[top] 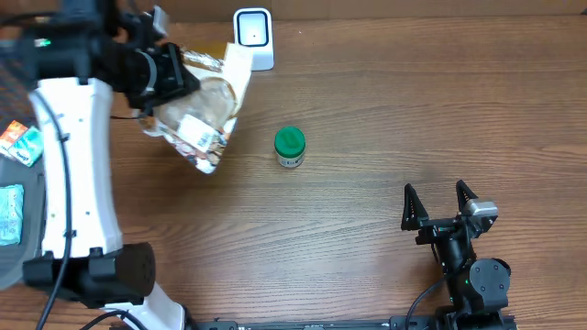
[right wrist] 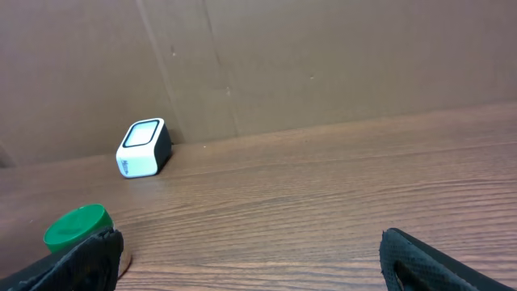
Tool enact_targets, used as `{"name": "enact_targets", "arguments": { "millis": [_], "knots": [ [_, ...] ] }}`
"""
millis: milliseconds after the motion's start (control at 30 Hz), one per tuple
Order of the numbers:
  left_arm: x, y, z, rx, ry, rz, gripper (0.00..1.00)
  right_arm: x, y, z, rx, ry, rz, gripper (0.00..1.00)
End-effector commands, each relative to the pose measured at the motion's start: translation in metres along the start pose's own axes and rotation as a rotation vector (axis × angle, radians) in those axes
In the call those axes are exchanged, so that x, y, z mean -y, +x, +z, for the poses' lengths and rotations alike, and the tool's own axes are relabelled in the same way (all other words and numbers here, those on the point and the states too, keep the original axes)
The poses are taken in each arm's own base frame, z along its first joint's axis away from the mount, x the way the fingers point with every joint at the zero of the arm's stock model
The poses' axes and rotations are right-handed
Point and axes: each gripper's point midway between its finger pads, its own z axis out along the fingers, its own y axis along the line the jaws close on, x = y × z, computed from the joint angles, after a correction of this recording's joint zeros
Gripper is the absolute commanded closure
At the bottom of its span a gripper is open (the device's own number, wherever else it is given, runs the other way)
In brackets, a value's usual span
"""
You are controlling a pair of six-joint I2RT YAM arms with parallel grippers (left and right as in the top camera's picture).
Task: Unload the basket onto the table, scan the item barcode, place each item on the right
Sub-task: 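Lift the Pantree bag and carry it toward the scanner, then release the bag beside the jar and return the left gripper to the basket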
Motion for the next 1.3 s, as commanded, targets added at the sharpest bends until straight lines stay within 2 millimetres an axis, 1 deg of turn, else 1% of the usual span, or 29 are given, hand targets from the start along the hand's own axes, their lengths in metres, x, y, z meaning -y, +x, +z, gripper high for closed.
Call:
{"name": "enact_targets", "arguments": {
  "millis": [0, 133, 267, 367, 533, 633, 767, 933, 1000, 1033, 1067, 1100, 1167, 1233, 1267],
  "knots": [
    [-0.018, 0.006, 0.031, -0.014, -0.127, -0.149, 0.96, 0.0, 0.002, 0.0, 0.004, -0.004, -0.002, 0.0],
    [-0.027, 0.016, 0.073, -0.025, -0.203, -0.193, 0.96, 0.0, 0.002, 0.0, 0.004, -0.004, -0.002, 0.0],
    [-0.04, 0.03, 0.105, -0.024, -0.3, -0.219, 0.96, 0.0, 0.002, 0.0, 0.004, -0.004, -0.001, 0.0],
    [-0.053, 0.042, 0.126, -0.021, -0.362, -0.247, 0.96, 0.0, 0.002, 0.0, 0.004, -0.004, -0.002, 0.0],
    [-0.064, 0.057, 0.16, -0.022, -0.366, -0.27, 0.96, 0.0, 0.002, 0.0, 0.004, -0.004, -0.001, 0.0],
    [-0.068, 0.064, 0.179, -0.015, -0.347, -0.26, 0.96, 0.0, 0.002, 0.0, 0.004, -0.004, -0.002, 0.0],
    [-0.07, 0.075, 0.198, -0.02, -0.327, -0.207, 0.96, 0.0, 0.002, 0.0, 0.004, -0.004, -0.002, 0.0],
    [-0.069, 0.091, 0.211, -0.054, -0.324, -0.129, 0.96, 0.0, 0.002, 0.0, 0.004, -0.004, -0.002, 0.0],
    [-0.064, 0.096, 0.214, -0.066, -0.321, -0.102, 0.96, 0.0, 0.002, 0.0, 0.004, -0.004, -0.002, 0.0],
    [-0.056, 0.099, 0.217, -0.072, -0.307, -0.059, 0.96, 0.0, 0.002, 0.0, 0.004, -0.004, -0.002, 0.0],
    [-0.051, 0.101, 0.218, -0.075, -0.298, -0.036, 0.95, 0.0, 0.002, 0.0, 0.004, -0.004, -0.002, 0.0],
    [-0.048, 0.102, 0.219, -0.076, -0.295, -0.021, 0.91, 0.0, 0.002, 0.0, 0.004, -0.004, -0.002, 0.0],
    [-0.044, 0.105, 0.221, -0.08, -0.292, -0.011, 0.79, 0.0, 0.002, 0.0, 0.004, -0.004, -0.002, 0.0],
    [-0.044, 0.105, 0.221, -0.081, -0.292, -0.011, 0.62, 0.0, 0.002, 0.0, 0.004, -0.004, -0.002, 0.0],
    [-0.045, 0.105, 0.22, -0.081, -0.293, -0.012, 0.57, 0.0, 0.002, 0.0, 0.004, -0.004, -0.002, 0.0]
  ]
}}
